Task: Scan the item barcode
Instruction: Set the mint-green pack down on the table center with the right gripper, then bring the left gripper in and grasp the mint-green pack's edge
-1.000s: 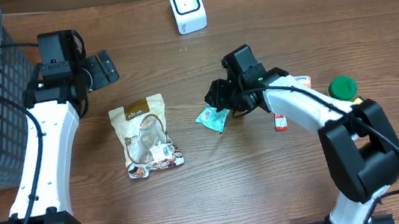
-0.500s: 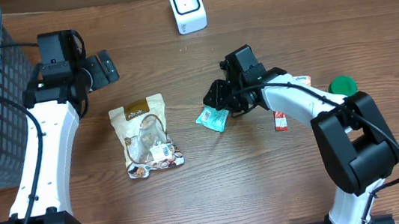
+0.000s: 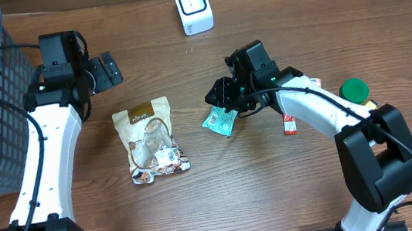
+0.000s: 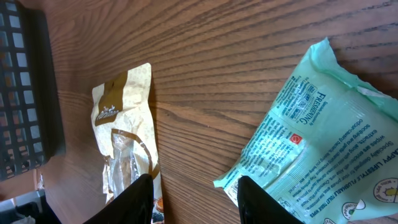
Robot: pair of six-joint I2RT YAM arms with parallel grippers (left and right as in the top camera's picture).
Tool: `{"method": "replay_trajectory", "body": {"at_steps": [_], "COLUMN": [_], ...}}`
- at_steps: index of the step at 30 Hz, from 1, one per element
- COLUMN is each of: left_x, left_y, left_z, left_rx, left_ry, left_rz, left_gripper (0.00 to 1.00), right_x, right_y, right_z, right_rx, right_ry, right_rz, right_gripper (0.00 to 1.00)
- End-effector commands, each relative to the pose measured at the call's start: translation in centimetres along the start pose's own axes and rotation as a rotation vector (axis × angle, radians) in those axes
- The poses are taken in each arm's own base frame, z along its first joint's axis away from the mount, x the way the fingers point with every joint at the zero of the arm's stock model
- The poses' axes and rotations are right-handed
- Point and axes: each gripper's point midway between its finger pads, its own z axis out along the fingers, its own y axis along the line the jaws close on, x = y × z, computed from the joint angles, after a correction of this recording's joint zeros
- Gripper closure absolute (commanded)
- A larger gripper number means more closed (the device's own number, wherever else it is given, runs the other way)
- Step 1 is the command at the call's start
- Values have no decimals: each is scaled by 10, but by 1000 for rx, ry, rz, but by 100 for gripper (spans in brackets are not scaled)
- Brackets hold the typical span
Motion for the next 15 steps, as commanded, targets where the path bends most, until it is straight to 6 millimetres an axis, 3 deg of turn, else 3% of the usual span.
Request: {"method": "replay_trajectory", "body": {"at_steps": [1, 4, 7, 13, 15], "left_x": [-10, -24, -23, 14, 36], "left_y": [0, -4, -6, -74, -95], "left_z": [1, 0, 0, -13, -21], "left_rx": [-5, 14, 25, 433, 552], "left_ry": [-42, -97, -93, 88, 181], "left_rz": [1, -3, -3, 39, 58], "left_gripper": [0, 1, 0, 3, 45], "right_x": [-13, -16, -17, -21, -23], "right_y": [11, -2, -10, -15, -19], "right_z": [-14, -19, -25, -33, -35], "right_rx": [-29, -8, -16, -56, -54], "right_ry": [-35, -31, -15, -2, -8], "right_rz": [-34, 5, 26, -32, -23], "right_gripper": [56, 56, 57, 57, 61]}}
